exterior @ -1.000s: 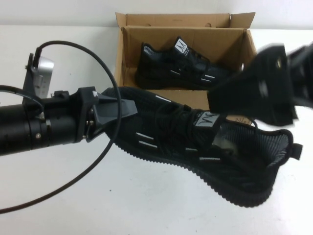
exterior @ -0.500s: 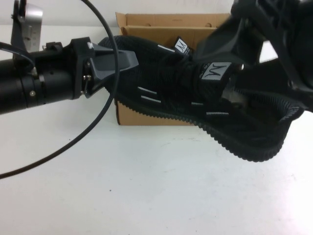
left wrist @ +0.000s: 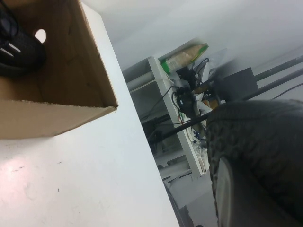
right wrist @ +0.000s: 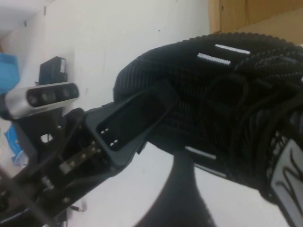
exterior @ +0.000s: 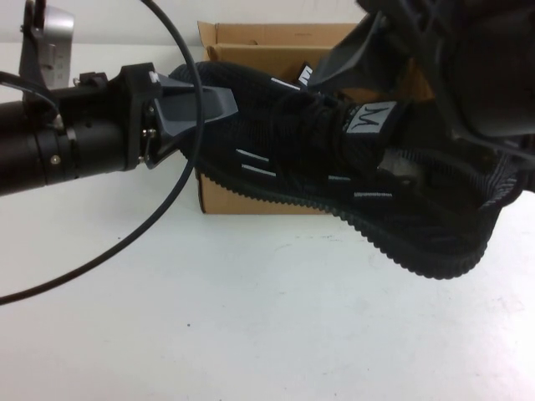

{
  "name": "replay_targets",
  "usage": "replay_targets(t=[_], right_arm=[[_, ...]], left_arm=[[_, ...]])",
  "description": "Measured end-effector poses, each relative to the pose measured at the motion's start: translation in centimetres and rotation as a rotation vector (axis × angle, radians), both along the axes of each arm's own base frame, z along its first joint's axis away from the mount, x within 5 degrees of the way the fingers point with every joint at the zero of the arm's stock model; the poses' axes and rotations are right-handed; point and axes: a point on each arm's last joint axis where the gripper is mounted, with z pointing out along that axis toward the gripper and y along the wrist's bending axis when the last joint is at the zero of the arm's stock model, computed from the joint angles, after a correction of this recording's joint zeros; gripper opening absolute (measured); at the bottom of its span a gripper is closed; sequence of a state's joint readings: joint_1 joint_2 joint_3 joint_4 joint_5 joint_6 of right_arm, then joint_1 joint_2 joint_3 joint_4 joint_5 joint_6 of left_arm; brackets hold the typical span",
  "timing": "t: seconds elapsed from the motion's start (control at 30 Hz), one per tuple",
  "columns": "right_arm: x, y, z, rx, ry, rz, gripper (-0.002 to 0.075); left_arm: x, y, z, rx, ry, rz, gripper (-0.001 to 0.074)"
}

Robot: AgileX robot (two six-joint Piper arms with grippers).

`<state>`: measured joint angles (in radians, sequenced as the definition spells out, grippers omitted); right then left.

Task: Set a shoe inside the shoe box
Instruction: Hand over the shoe, then place the shoe in the shoe box

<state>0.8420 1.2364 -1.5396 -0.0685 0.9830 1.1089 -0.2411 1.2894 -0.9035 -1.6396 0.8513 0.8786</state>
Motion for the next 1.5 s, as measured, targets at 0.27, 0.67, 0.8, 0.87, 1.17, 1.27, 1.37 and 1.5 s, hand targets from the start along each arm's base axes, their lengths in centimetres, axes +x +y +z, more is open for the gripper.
replay_targets(t=[0.27, 0.67, 0.8, 0.87, 1.17, 1.27, 1.37, 1.5], right_arm=[[1.8, 2.0, -1.9, -0.040, 0.049, -0.003, 0.0503], [3.2, 3.6, -2.2, 0.011, -0.019, -0.002, 0.0015], [3.2, 3.5, -2.2, 0.001, -0.026, 0.004, 0.0000], [3.2, 3.5, -2.2, -0.005, -0.023, 0.006, 0.0000], [3.1, 3.5, -2.3, -0.002, -0.011, 0.009, -0.0001], [3.1, 3.5, -2.4, -0.012, -0.002, 0.008, -0.0001], [3.1, 3.0, -2.4, -0.026, 0.008, -0.002, -0.0001], [3.5, 1.2, -2.0, -0.039, 0.025, -0.056, -0.0002]], left_arm=[[0.0, 0.0, 0.0, 0.000, 0.000, 0.000, 0.0126], [0.2, 0.1, 0.2, -0.017, 0.003, 0.024, 0.0114], [0.2, 0.1, 0.2, -0.003, -0.037, 0.014, 0.0114], [0.1, 0.1, 0.2, 0.004, -0.056, 0.004, 0.0118], [-0.3, -0.2, 0.4, 0.003, -0.085, -0.058, 0.0638], [-0.4, -0.2, 0.2, 0.036, -0.115, -0.071, 0.0668], [-0.4, -0.1, 0.1, 0.091, -0.185, -0.086, 0.0668], [-0.4, 0.0, -0.2, 0.159, -0.259, -0.109, 0.0669]])
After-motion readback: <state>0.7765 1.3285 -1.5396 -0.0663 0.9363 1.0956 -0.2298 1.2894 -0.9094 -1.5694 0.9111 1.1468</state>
